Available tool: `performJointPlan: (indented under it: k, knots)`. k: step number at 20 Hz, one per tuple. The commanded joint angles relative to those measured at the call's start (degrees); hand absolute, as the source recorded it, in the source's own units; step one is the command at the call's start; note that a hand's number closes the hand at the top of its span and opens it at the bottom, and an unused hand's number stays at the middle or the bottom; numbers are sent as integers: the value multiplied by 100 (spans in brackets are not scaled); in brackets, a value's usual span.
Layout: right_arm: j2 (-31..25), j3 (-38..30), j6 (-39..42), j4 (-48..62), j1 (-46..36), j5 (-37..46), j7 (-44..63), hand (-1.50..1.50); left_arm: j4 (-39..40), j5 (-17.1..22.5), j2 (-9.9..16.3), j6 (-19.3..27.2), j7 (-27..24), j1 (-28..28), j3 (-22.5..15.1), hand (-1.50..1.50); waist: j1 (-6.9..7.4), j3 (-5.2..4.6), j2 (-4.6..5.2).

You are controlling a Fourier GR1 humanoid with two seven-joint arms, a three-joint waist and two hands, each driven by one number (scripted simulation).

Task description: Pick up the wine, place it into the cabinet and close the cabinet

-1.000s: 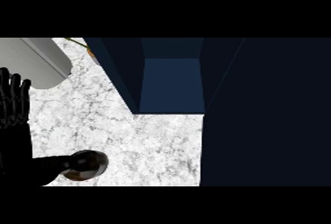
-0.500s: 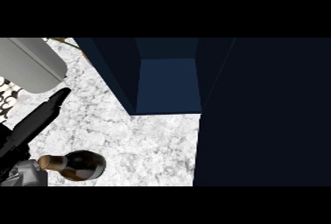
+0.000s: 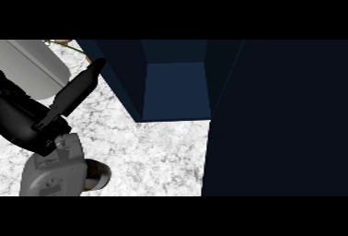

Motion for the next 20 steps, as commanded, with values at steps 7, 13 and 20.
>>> performJointPlan:
  k: [7, 13, 20]
  knots:
    - [36, 37, -339, -406, -200, -91, 667, -150, 656, -2604, -5, -410, 2961, -1954, -287, -150, 75, -12, -30]
    - [-88, -63, -352, -804, -145, -257, 865, -150, 527, -4036, -5, -1357, 4383, -2661, -554, -150, 52, -19, -48]
    - [-10, 173, -536, -808, -381, 4, 1056, -150, 445, -4347, -5, -2141, 4595, -2977, -509, -150, 67, -34, -11]
